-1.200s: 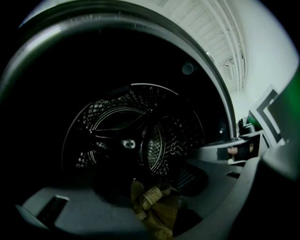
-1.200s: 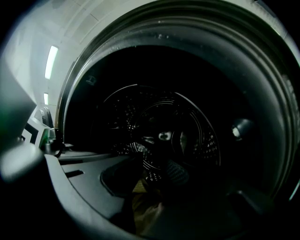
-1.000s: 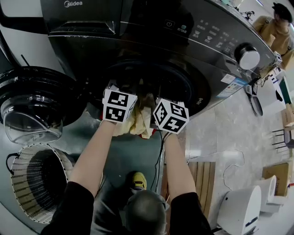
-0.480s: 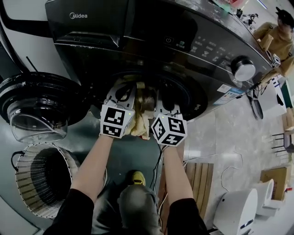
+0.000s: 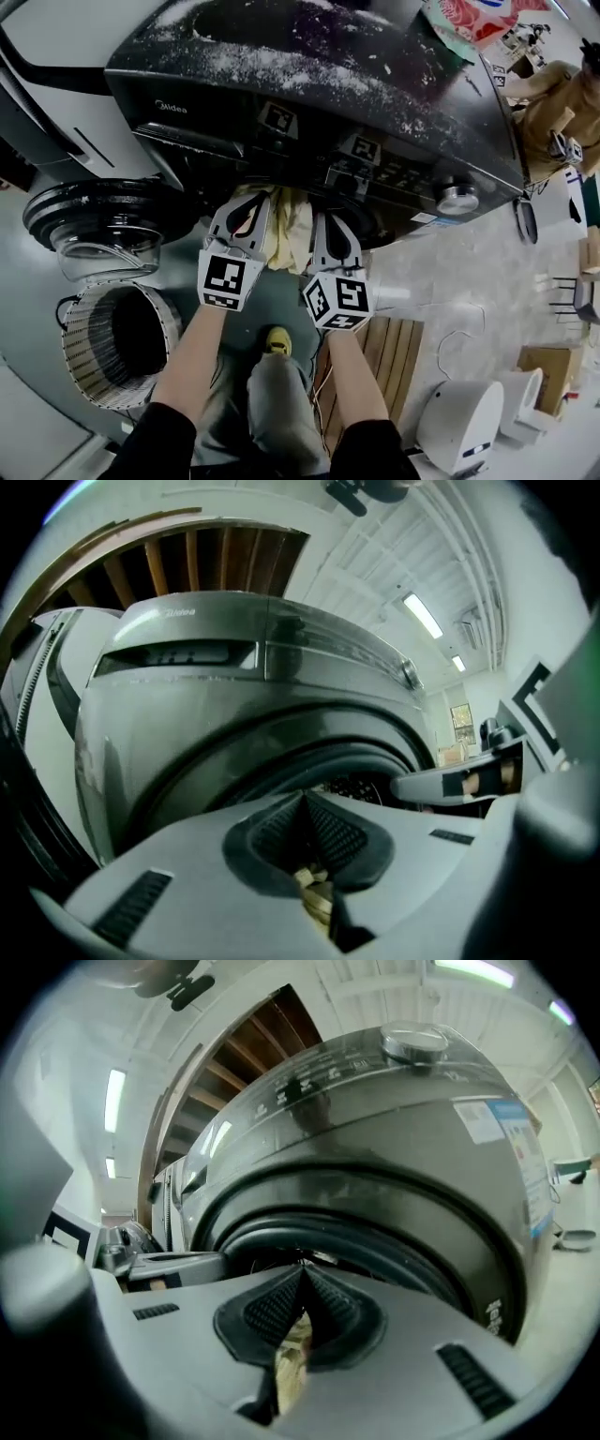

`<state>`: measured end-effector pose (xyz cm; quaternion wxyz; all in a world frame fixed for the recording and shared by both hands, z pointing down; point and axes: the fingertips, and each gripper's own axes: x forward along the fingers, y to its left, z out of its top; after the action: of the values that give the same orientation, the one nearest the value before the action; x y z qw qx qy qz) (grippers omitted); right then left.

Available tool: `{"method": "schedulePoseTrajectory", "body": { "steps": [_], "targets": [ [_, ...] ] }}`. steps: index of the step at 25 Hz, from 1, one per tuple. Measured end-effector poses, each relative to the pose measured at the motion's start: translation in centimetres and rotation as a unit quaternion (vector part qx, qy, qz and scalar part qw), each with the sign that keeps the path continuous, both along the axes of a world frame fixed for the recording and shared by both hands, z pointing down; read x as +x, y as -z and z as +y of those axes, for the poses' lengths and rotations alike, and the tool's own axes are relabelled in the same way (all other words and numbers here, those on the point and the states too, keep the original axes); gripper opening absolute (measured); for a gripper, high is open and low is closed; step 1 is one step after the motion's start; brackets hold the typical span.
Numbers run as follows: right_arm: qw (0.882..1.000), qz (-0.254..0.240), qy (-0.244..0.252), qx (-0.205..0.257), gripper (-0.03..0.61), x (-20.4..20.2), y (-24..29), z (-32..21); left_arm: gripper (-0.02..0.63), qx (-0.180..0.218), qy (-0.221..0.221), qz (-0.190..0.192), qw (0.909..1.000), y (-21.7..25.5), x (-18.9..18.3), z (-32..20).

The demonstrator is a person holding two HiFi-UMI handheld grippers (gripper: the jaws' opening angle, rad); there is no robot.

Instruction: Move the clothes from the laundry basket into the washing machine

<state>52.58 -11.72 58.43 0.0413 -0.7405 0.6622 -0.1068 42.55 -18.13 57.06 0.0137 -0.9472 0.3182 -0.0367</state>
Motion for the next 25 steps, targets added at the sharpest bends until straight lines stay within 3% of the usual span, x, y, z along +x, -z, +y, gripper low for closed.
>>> {"method": "schedulePoseTrajectory", "body": {
  "steps": [11,14,20,25],
  "targets": [
    [1.0,-0.018,0.005,-0.02,0.003,-2.0,13.4,4.5,0.011,-0.044,0.048,-0.011,0.9978,12.7,-6.6,2.4],
    [0.999,-0.032,0.003,-0.017,0.003,-2.2,18.5,5.2,0.011,-0.029,0.045,-0.027,0.9982,17.5,-7.6,3.4],
    [1.0,-0.008,0.005,-0.011,0.003,-2.4,28.7,6.8,0.011,-0.006,0.049,-0.037,0.9981,28.0,-9.3,4.5],
    [1.0,0.012,0.015,-0.012,0.003,-2.9,35.0,7.3,0.011,-0.021,0.057,-0.024,0.9978,34.0,-10.5,5.1]
  ]
}}
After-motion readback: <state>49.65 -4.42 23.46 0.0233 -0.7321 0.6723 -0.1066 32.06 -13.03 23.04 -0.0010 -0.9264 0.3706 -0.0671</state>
